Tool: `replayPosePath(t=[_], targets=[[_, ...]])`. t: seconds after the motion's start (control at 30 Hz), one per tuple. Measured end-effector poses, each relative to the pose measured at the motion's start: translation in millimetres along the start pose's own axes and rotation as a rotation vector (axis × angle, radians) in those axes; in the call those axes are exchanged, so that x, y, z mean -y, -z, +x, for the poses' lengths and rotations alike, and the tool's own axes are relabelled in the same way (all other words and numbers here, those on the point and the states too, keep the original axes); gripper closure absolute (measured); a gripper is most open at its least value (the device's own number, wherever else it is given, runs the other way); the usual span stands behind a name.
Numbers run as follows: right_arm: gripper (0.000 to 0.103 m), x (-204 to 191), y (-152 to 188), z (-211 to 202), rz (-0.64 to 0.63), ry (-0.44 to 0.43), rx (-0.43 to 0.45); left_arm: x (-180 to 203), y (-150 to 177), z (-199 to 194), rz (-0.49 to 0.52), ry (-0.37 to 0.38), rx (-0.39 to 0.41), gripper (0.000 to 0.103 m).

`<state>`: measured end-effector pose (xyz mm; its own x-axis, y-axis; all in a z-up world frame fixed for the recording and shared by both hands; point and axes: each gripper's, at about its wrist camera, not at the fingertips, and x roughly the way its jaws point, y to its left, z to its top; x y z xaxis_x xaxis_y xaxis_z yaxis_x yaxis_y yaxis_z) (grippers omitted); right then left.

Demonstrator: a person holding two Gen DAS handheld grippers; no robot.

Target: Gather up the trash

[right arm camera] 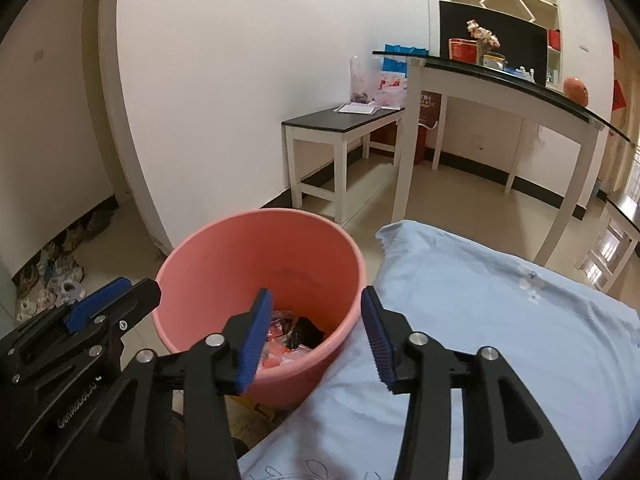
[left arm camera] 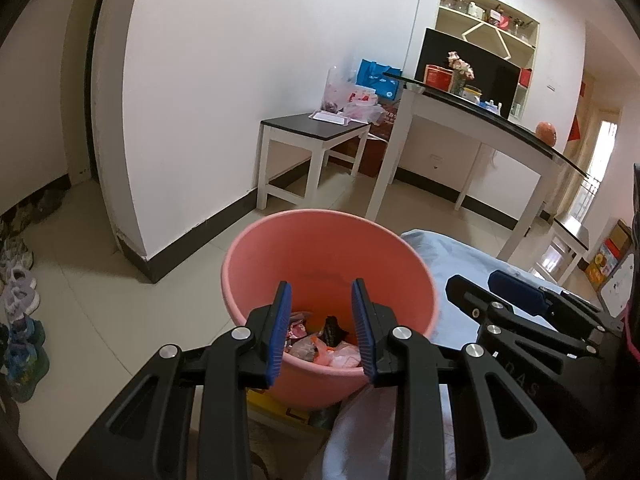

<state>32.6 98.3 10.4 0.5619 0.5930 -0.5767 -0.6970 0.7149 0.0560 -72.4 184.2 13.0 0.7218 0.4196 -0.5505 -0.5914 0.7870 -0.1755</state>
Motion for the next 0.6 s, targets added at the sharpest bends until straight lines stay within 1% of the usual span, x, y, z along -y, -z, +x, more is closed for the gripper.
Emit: replayPosePath(t=[0.3,0.6], targets=[[0.056,24.2,7.5,-23.4,0.044,-0.005,0.019,22.5,3.3,-12.0,0.025,0.004,0.002,0.072],[0.056,55.3,24.9,-52.0,0.098,0.003,0.031,45.1,11.2,-20.6,0.048,0.013,-0.010,0.072]])
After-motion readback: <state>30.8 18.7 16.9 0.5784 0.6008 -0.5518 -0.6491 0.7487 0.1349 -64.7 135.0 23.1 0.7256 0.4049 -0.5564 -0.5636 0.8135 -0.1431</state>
